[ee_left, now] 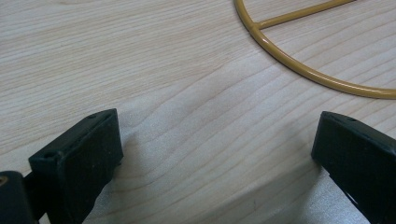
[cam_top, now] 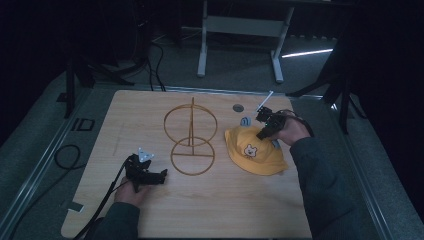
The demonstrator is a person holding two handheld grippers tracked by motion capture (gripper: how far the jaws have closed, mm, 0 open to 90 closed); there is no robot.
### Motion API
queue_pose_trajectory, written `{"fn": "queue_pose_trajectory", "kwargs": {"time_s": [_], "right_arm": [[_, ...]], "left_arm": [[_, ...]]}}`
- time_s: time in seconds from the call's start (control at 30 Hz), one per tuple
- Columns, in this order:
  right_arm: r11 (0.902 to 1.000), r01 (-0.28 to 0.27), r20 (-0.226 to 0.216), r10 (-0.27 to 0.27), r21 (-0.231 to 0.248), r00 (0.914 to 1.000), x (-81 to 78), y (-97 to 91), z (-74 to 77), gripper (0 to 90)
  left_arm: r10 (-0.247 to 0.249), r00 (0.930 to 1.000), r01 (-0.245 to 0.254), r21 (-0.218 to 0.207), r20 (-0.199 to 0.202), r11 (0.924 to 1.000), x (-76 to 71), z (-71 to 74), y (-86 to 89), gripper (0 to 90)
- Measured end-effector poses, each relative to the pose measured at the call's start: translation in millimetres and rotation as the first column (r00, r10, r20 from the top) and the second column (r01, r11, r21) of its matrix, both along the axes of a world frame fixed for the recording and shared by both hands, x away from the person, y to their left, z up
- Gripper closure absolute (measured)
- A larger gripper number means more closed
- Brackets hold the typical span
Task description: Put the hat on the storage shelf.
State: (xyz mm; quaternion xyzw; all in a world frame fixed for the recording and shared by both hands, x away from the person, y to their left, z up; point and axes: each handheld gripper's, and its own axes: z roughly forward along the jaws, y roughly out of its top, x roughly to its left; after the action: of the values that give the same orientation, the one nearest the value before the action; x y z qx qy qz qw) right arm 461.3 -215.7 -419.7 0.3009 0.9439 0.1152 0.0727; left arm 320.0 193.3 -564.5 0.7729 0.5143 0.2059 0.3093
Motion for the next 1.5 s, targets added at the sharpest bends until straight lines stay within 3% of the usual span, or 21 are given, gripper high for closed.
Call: {"fn": "queue_pose_trajectory", "kwargs": {"time_s": [0.47,0.57,0.77,1.27,1.5], "right_arm": [[0.9991,-0.043,0.028,0.043,0.006,0.9987,-15.6,-0.4,7.8,80.2],[0.9977,-0.053,0.051,0.051,0.042,0.9974,-19.7,-2.7,13.6,80.5],[0.9957,-0.061,0.081,0.055,0.07,0.9952,-26.2,-5.2,20.6,80.5],[0.9825,-0.072,0.188,0.039,0.172,0.9813,-42.5,-9.2,22.3,80.5],[0.9671,-0.074,0.224,0.018,0.244,0.9745,-50.6,-16.1,24.7,80.6]], "left_arm": [[0.0,1.0,0.0,0.0,0.0,1.0,0.0,0.0,0.0,1.9],[0.001,1.0,-0.001,0.0,0.0,1.0,0.0,0.0,-0.1,1.9],[0.0,1.0,0.0,0.0,0.001,1.0,0.0,0.0,0.0,1.9],[0.002,1.0,-0.002,-0.002,0.002,1.0,0.0,-0.1,-0.1,1.9],[0.002,1.0,-0.002,-0.002,0.002,1.0,0.0,-0.1,-0.2,1.9]]}}
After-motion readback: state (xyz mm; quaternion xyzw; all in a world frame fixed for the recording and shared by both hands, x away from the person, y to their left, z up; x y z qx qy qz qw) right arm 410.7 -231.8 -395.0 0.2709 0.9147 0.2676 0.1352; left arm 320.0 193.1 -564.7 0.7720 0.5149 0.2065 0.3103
